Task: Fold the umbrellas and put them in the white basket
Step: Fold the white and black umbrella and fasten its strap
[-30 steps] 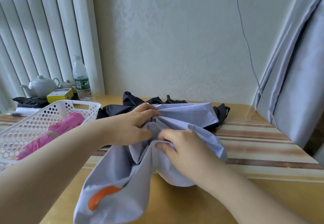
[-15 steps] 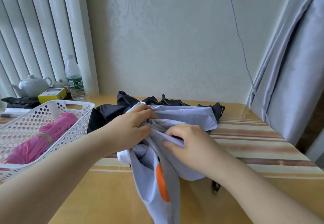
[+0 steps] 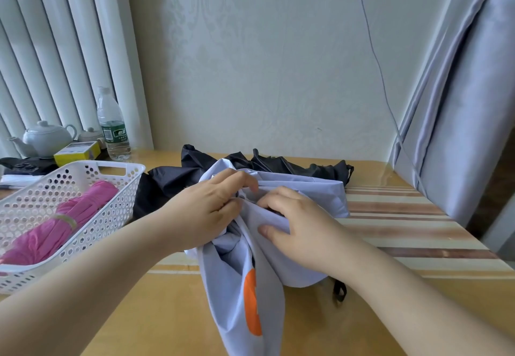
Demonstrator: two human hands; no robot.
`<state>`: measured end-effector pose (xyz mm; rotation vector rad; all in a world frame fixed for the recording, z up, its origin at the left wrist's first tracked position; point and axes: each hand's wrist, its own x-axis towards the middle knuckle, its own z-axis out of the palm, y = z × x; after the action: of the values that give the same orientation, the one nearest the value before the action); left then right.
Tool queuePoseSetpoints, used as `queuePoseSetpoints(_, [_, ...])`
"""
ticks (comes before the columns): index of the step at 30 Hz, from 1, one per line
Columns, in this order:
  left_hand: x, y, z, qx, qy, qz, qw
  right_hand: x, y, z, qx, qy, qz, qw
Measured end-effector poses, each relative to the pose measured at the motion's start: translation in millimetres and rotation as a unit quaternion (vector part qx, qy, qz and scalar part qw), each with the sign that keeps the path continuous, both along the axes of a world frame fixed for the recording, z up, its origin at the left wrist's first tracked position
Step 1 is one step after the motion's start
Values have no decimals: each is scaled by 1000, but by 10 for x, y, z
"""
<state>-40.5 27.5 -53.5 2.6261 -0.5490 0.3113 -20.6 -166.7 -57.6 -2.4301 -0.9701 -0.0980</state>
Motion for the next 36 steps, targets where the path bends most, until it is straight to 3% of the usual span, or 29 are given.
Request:
queuePoseSetpoints(6, [72, 103, -46, -9, -27, 10, 1000, 25, -8, -99, -31, 15, 0, 999])
queuePoseSetpoints(11, [74, 119, -45, 7, -29, 17, 999, 30, 47, -91, -26, 92, 15, 995])
queuePoseSetpoints(15, [62, 98, -55, 17, -43, 35, 998, 104, -102, -26, -67, -27, -68, 995])
queuePoseSetpoints(19, [34, 81, -64, 13, -59, 59, 996, 26, -100, -156, 14, -211, -75, 975])
queuePoseSetpoints(23, [-2, 46, -60, 27, -65, 39, 997, 46, -138, -124, -39, -105, -34, 993])
queuePoseSetpoints(26, [4, 28, -59, 20, -73, 32, 997, 4, -66, 28, 27, -57, 29, 998])
queuePoseSetpoints(28, [6, 2, -57, 20, -75, 27, 997, -12, 48, 83, 22, -24, 57, 998])
queuePoseSetpoints(33, [5, -7, -33, 12, -60, 30, 998, 1, 194, 146, 47, 48, 33, 997])
queuePoseSetpoints(36, [-8, -13, -31, 14, -62, 26, 998, 25, 218, 113, -14, 72, 32, 997])
